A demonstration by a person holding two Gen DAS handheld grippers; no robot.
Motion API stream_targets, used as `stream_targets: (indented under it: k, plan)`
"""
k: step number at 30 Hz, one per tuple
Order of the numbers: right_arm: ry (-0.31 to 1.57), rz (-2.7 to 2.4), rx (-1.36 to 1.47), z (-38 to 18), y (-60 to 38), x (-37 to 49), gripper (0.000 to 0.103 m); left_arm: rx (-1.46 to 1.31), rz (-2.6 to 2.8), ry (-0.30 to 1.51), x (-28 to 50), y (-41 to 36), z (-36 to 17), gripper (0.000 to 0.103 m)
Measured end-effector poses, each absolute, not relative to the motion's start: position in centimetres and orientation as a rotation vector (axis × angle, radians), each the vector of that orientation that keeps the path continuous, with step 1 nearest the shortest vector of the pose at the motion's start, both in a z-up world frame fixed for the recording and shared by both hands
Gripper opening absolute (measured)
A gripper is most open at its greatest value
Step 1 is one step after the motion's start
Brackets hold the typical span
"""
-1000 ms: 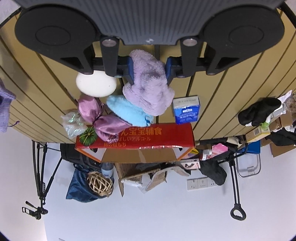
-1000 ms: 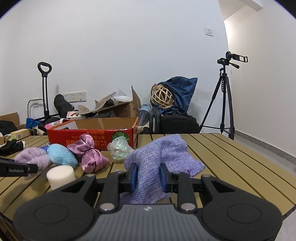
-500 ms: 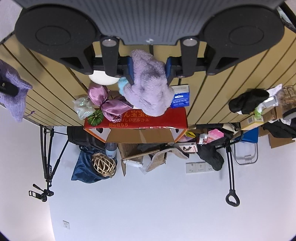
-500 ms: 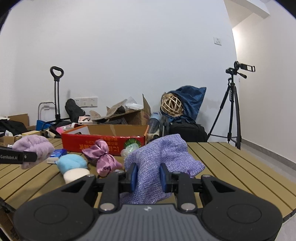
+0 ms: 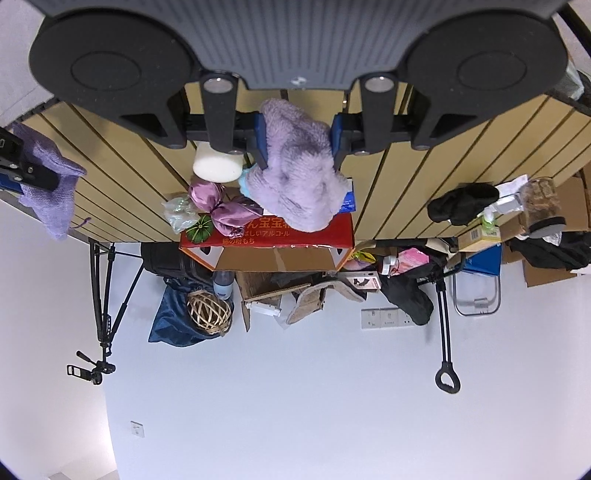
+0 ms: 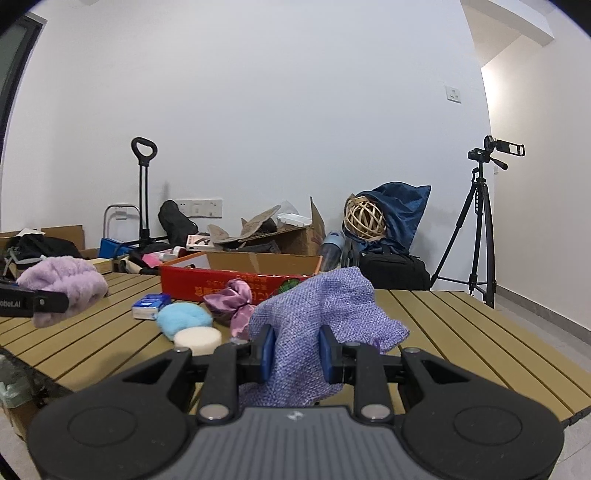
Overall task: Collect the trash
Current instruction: 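Lift the cloth and plush off the table and carry both toward the black bin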
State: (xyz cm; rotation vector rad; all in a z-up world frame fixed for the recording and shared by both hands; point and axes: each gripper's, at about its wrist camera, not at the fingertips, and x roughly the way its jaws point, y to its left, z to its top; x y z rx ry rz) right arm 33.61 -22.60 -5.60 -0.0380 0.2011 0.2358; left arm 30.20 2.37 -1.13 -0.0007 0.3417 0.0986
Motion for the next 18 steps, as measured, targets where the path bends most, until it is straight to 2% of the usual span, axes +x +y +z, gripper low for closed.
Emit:
stream_targets:
  k: [18]
  plan:
    - [0.224,0.291,-0.070,-5.3,-22.9,22.5,0.024,-0.003,0.071,0.330,18.8,2.6,-0.1,0.032]
